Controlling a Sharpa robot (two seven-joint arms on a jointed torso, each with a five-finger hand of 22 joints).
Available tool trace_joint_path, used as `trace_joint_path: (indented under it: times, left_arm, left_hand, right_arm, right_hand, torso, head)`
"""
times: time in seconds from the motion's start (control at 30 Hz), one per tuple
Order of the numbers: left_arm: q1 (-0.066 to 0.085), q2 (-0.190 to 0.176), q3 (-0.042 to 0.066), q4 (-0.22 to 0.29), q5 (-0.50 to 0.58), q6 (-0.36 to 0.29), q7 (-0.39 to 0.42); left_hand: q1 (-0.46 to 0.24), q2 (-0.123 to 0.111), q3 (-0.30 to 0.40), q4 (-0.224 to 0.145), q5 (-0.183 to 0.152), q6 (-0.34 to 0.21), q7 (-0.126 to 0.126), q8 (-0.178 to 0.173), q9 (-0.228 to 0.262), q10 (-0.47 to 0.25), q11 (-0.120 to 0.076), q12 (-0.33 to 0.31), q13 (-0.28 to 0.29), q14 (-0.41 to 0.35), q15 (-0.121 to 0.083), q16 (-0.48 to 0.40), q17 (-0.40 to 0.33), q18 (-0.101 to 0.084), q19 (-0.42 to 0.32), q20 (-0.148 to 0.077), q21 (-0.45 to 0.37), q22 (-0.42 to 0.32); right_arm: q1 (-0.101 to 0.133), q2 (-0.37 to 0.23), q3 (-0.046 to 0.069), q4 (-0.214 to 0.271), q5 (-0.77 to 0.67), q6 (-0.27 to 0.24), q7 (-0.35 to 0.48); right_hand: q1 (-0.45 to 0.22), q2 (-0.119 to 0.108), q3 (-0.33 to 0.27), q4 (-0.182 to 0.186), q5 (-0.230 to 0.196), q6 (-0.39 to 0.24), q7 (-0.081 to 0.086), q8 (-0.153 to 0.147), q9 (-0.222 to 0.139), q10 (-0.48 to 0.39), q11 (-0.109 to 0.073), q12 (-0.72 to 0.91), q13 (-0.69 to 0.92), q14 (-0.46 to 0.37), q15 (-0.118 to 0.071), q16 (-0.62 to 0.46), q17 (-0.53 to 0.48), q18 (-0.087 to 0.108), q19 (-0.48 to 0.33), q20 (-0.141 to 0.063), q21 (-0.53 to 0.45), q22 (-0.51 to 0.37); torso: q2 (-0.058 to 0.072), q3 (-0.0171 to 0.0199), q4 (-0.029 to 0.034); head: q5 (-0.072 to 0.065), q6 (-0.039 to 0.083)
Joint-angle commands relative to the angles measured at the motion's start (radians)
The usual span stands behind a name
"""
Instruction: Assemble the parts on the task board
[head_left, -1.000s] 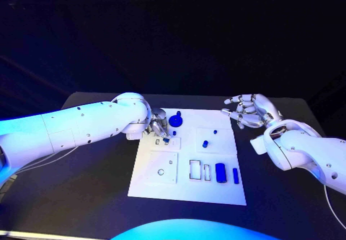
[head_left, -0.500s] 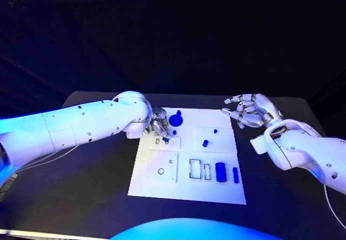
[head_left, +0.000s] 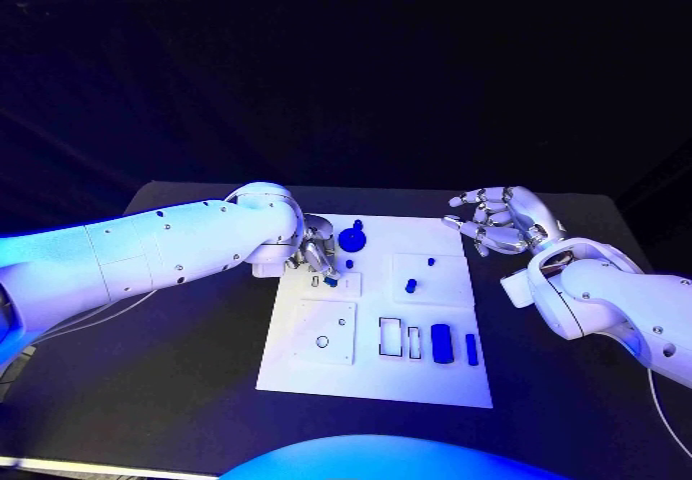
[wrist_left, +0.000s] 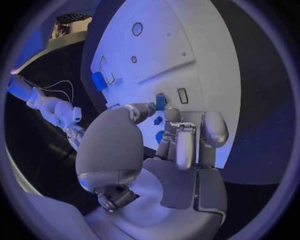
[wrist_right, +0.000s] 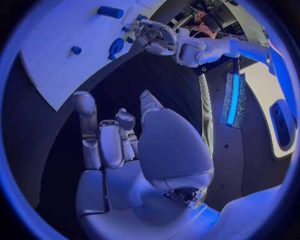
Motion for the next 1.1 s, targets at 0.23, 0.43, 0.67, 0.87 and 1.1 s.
trace_joint_path:
  times: [0.23, 0.43, 0.67, 0.87, 1.1]
  left_arm:
    - [-0.003, 0.003, -0.006, -0.001, 0.013, 0.036, -0.009]
    - [-0.003, 0.003, -0.008, -0.001, 0.015, 0.036, -0.009]
    - [-0.003, 0.003, -0.008, -0.001, 0.017, 0.041, -0.008]
    - [-0.003, 0.003, -0.008, -0.001, 0.019, 0.049, -0.008]
    - [-0.003, 0.003, -0.008, -0.001, 0.021, 0.047, -0.007]
  left_hand:
    - [0.001, 0.006, 0.173, -0.169, 0.008, 0.006, 0.001, 0.005, 0.002, 0.006, -0.001, 0.003, 0.001, 0.055, -0.009, 0.005, 0.119, -0.019, 0.01, -0.001, 0.006, 0.002]
    - [-0.004, 0.006, 0.173, -0.168, 0.009, 0.009, 0.0, 0.005, 0.003, 0.01, -0.002, 0.005, 0.003, 0.055, -0.009, 0.005, 0.121, -0.02, 0.01, -0.002, 0.006, 0.002]
    - [-0.027, 0.008, 0.173, -0.167, 0.011, 0.026, -0.009, 0.006, 0.005, 0.036, -0.009, 0.017, 0.02, 0.063, -0.014, 0.015, 0.14, -0.022, 0.021, -0.005, 0.012, 0.015]
    - [-0.055, 0.012, 0.171, -0.165, 0.013, 0.049, -0.021, 0.005, 0.006, 0.07, -0.019, 0.037, 0.049, 0.075, -0.023, 0.03, 0.168, -0.031, 0.053, -0.014, 0.031, 0.055]
    - [-0.08, 0.017, 0.164, -0.158, 0.012, 0.066, -0.028, 0.003, 0.005, 0.09, -0.025, 0.047, 0.066, 0.079, -0.029, 0.035, 0.179, -0.034, 0.067, -0.019, 0.038, 0.07]
  right_arm:
    - [-0.001, 0.001, 0.0, 0.001, -0.004, 0.001, 0.008]
    - [-0.001, 0.001, 0.0, 0.001, -0.004, 0.001, 0.008]
    - [-0.001, 0.0, 0.0, 0.001, -0.004, 0.001, 0.008]
    - [-0.001, 0.0, 0.0, 0.001, -0.004, 0.001, 0.008]
    - [-0.001, -0.001, 0.0, 0.002, -0.004, 0.0, 0.009]
  right_hand:
    - [0.002, 0.008, -0.006, -0.003, 0.002, -0.008, 0.0, 0.004, -0.001, -0.006, -0.002, -0.003, 0.0, -0.005, 0.0, -0.005, 0.001, 0.012, -0.001, -0.001, 0.0, 0.002]
    - [0.002, 0.008, -0.006, -0.003, 0.002, -0.008, 0.0, 0.004, -0.001, -0.006, -0.002, -0.003, 0.0, -0.005, 0.0, -0.005, 0.001, 0.012, -0.001, -0.001, 0.0, 0.002]
    - [0.002, 0.008, -0.006, -0.003, 0.002, -0.008, 0.0, 0.004, -0.001, -0.006, -0.002, -0.003, 0.0, -0.005, 0.0, -0.005, 0.001, 0.012, -0.001, -0.001, 0.0, 0.002]
    - [0.002, 0.008, -0.006, -0.003, 0.002, -0.008, 0.0, 0.004, -0.001, -0.006, -0.002, -0.003, 0.0, -0.005, 0.0, -0.005, 0.001, 0.012, -0.001, -0.001, 0.0, 0.002]
    - [0.002, 0.008, -0.006, -0.003, 0.002, -0.008, 0.0, 0.004, -0.001, -0.006, -0.002, -0.003, 0.0, -0.005, 0.0, -0.005, 0.001, 0.012, -0.001, -0.001, 0.0, 0.002]
  torso:
    - [0.0, 0.0007, 0.0003]
    - [0.0, 0.0007, -0.0002]
    - [0.0, 0.0007, -0.0007]
    - [0.0, 0.0011, -0.001]
    - [0.001, 0.0009, 0.0003]
  head:
    - [-0.001, -0.002]
    - [-0.001, -0.002]
    - [-0.002, -0.004]
    - [-0.003, -0.003]
    - [-0.005, -0.005]
